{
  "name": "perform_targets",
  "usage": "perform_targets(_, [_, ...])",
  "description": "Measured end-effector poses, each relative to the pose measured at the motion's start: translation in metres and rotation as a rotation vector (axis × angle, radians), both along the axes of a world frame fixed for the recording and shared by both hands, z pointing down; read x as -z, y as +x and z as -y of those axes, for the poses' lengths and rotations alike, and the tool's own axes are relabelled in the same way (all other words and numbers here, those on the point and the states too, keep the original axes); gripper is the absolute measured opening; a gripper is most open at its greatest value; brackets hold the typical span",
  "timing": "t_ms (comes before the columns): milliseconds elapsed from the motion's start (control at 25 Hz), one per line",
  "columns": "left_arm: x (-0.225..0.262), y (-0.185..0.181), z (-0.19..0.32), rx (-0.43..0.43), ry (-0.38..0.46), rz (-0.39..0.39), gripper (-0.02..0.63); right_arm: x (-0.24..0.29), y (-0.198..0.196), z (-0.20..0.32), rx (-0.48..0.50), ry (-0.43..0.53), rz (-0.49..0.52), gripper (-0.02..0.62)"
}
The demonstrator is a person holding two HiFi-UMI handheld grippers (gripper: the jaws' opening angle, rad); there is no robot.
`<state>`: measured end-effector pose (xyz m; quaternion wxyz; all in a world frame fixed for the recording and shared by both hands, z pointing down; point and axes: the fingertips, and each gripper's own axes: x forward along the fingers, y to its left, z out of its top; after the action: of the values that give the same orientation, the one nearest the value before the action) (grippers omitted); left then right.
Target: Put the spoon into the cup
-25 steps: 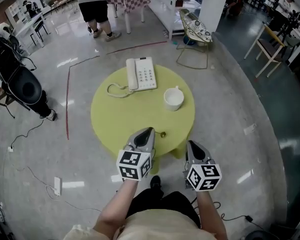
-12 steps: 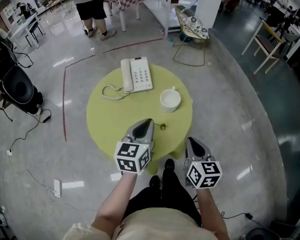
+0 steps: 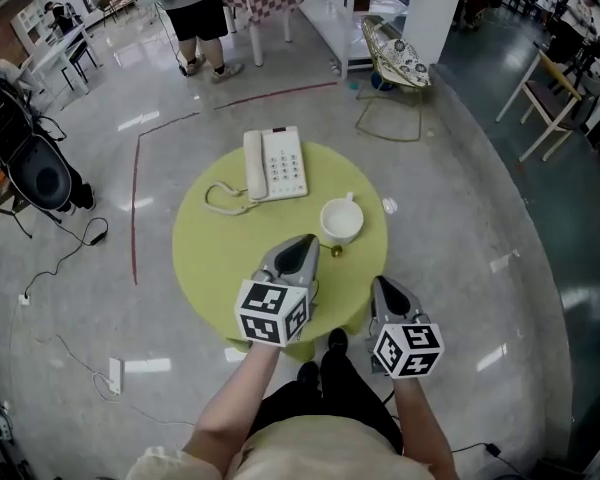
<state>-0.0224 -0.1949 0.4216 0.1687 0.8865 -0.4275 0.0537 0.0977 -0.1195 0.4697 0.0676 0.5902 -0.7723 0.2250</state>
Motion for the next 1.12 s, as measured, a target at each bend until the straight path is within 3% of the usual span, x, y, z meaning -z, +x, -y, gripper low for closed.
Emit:
perform_targets(520, [-0.009,0.018,0.053,0.048,-0.012,0.008,0.006,-0.015,0.016,0.048,0.049,-0.031,0.013,0.002])
perform_targets(1120, [-0.047,0.028,0.083,0.140,-0.131,-0.036,0.006,-0.032,0.028,0.075,0.098,-0.081,0.014,0.002])
